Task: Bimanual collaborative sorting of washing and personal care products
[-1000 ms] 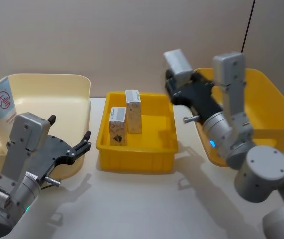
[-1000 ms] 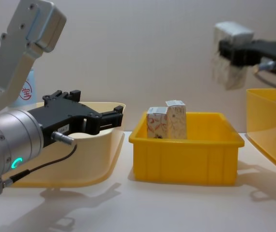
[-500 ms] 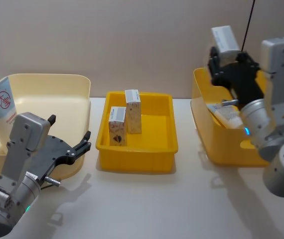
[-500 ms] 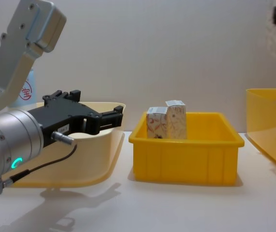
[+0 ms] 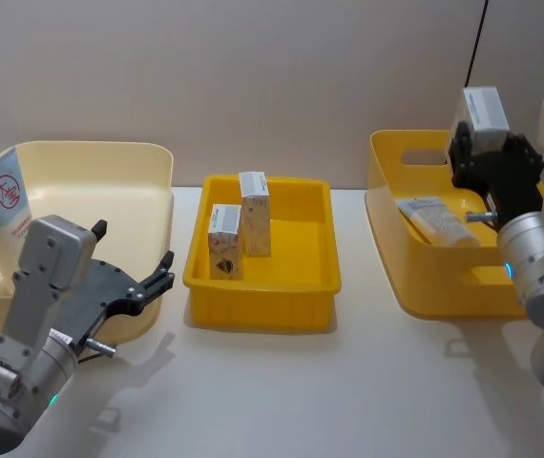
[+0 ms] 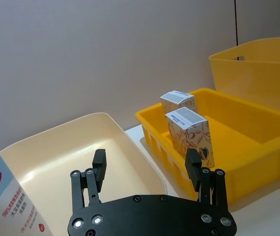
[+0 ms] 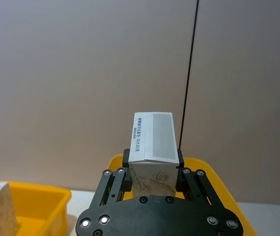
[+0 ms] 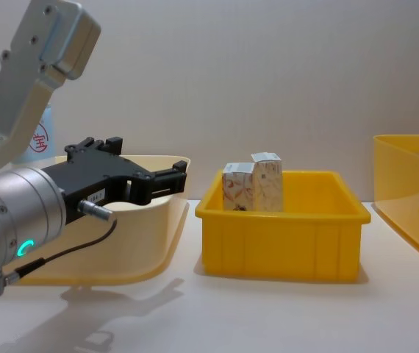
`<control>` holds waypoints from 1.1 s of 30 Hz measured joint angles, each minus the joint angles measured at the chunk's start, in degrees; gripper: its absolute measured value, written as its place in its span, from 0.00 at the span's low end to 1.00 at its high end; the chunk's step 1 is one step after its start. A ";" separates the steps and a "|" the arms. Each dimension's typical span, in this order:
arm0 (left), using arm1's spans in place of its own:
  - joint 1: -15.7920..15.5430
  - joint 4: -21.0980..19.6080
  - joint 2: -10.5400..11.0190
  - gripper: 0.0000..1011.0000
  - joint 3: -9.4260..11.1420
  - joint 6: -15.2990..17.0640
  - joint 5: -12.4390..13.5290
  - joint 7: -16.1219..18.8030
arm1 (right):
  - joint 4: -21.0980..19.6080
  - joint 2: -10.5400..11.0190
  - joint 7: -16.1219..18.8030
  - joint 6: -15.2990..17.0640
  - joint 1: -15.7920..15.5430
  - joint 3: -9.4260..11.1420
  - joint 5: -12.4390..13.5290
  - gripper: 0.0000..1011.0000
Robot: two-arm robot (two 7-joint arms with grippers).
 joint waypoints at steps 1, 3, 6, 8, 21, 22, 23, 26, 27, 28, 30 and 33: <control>0.00 0.00 0.00 0.99 0.00 0.00 0.00 0.00 | 0.02 -0.13 -0.14 0.44 -0.12 0.20 0.00 0.45; 0.00 0.00 0.00 0.99 0.00 0.00 0.00 0.00 | 0.24 -0.56 -0.77 2.39 -0.40 0.76 0.08 0.45; 0.00 0.00 0.00 0.99 0.00 0.00 0.00 0.00 | 0.57 -0.95 -1.15 3.93 -0.49 1.14 0.21 0.45; 0.00 0.00 0.00 0.99 0.00 0.00 0.00 0.00 | 0.90 -1.25 -1.36 4.81 -0.51 1.34 0.29 0.45; 0.00 0.00 0.00 0.99 0.00 0.00 0.00 0.00 | 4.45 -3.36 -1.91 10.52 0.79 1.30 0.61 0.45; 0.00 0.00 0.00 0.99 0.00 0.00 0.00 0.00 | 4.66 -3.45 -1.91 10.73 0.88 1.27 0.61 0.45; 0.00 0.00 0.00 0.99 0.01 0.00 0.00 0.00 | 5.01 -3.61 -1.91 11.03 1.03 1.21 0.61 0.45; 0.00 0.00 0.00 0.99 0.00 0.00 0.00 0.00 | 5.60 -3.88 -1.90 11.61 1.30 1.10 0.61 0.46; 0.00 0.00 0.00 0.99 0.00 0.00 0.00 0.00 | 5.74 -3.94 -1.90 11.72 1.38 1.09 0.61 0.48; 0.00 0.00 0.00 0.99 0.00 0.00 0.00 0.00 | 5.96 -4.04 -1.89 11.96 1.48 1.06 0.61 0.54; 0.00 0.00 0.00 0.99 0.00 0.00 0.00 0.00 | 6.16 -4.15 -1.88 12.16 1.57 1.02 0.61 0.57; 0.00 0.00 0.00 0.99 0.00 0.00 0.00 0.00 | 6.42 -4.30 -1.87 12.41 1.74 0.99 0.61 0.67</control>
